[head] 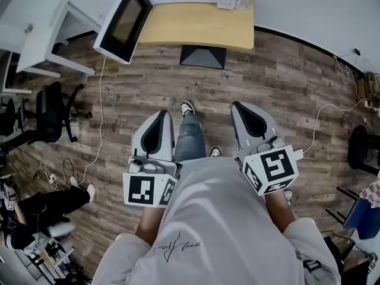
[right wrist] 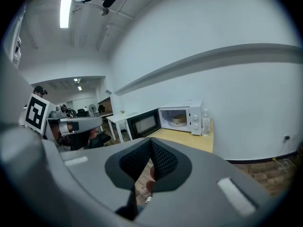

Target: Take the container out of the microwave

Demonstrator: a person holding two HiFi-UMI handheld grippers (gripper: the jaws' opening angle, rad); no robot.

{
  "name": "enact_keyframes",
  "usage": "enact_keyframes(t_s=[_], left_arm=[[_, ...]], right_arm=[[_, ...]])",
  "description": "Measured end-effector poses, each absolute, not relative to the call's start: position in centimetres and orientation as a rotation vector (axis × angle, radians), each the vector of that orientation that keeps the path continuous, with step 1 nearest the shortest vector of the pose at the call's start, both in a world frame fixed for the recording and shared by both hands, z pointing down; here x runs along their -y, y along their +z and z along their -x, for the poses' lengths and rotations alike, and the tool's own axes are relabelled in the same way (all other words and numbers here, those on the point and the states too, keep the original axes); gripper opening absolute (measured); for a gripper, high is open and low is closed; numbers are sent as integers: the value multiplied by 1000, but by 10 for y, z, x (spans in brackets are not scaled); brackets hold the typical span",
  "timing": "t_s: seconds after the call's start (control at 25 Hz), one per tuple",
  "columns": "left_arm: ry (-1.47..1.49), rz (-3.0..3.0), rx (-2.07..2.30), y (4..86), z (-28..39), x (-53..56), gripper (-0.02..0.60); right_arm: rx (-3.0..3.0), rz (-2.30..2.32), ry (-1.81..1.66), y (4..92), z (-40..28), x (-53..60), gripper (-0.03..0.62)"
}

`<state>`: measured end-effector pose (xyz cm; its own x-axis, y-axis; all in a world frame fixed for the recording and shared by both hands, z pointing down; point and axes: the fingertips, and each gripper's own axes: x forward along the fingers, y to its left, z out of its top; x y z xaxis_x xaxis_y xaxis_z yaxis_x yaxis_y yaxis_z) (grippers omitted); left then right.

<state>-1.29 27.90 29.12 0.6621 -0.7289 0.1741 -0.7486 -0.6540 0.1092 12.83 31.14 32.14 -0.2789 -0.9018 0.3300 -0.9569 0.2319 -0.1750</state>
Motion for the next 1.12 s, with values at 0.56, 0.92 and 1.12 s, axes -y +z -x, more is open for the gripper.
enact_keyframes(t_s=[0.56, 0.92, 1.12], left_arm=[[162, -2803, 1147, 268, 19, -113, -2], [130, -2860, 1021, 263, 16, -32, -5], [134, -2865, 975, 266, 19, -1, -6]], right_arm=[[2342, -1677, 457, 303, -105, -149, 12], [2311, -1648, 377, 295, -73, -53, 12], [2313, -1634, 366, 295, -60, -13, 12]])
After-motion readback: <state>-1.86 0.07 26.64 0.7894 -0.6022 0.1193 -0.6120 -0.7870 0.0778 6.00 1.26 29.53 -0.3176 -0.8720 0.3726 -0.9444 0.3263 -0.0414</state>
